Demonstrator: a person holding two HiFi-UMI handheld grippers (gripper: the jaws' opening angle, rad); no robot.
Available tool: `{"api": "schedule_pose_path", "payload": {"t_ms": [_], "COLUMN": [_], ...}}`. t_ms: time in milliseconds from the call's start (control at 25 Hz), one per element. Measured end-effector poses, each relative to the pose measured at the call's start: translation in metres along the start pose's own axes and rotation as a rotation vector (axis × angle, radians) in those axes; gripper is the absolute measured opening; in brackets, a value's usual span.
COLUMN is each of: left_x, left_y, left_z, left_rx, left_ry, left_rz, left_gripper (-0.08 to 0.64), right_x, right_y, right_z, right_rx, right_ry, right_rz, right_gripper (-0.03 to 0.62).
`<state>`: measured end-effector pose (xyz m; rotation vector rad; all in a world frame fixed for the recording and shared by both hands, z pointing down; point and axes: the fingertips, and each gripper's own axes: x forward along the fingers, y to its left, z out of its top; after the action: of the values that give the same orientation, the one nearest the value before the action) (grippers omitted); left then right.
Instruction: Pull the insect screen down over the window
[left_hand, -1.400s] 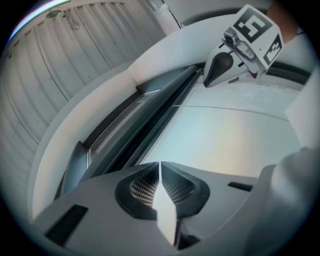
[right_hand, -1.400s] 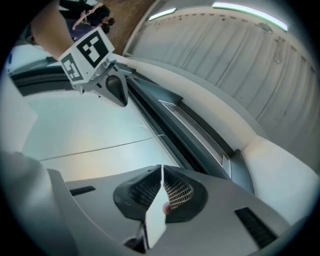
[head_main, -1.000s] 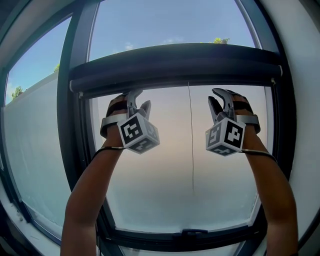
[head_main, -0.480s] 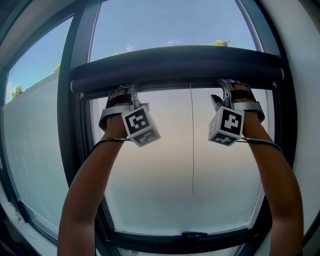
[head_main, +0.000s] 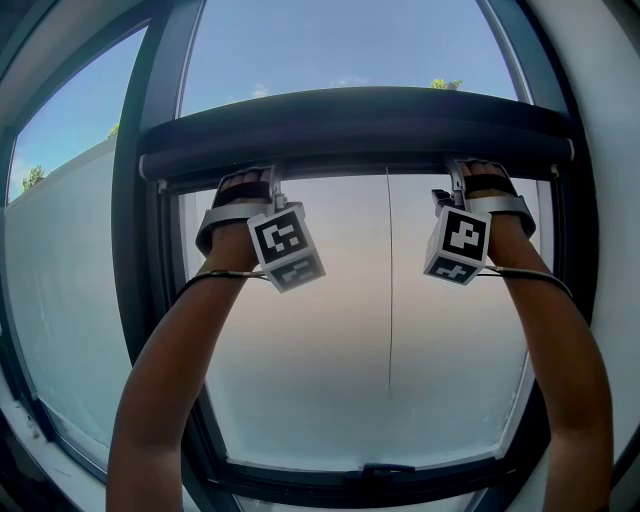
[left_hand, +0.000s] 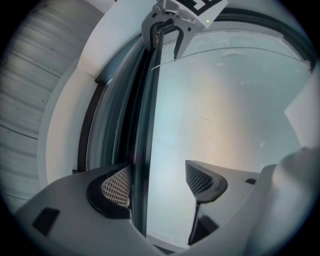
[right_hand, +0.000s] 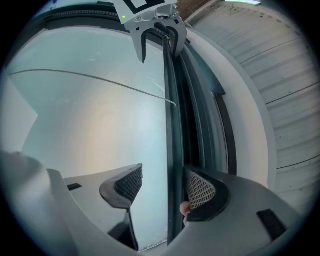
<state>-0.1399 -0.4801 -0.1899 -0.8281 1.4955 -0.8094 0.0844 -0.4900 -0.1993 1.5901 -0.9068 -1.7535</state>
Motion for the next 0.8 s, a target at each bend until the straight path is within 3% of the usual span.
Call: {"api": "schedule_pose_path", "payload": {"t_ms": [800], "left_x": [-0.018], "left_y": [-0.021], "left_z": [-0.004], "left_rx": [0.023], "left_ry": [0.026], "left_rz": [-0.111], "left_gripper": [0.314], "right_x": [-0.017], "right_y": [0.023], "right_z": [0.001], "right_rx": [-0.041], "right_ry": [0.018], "right_rz": [0.123], "right_gripper": [0.255]}}
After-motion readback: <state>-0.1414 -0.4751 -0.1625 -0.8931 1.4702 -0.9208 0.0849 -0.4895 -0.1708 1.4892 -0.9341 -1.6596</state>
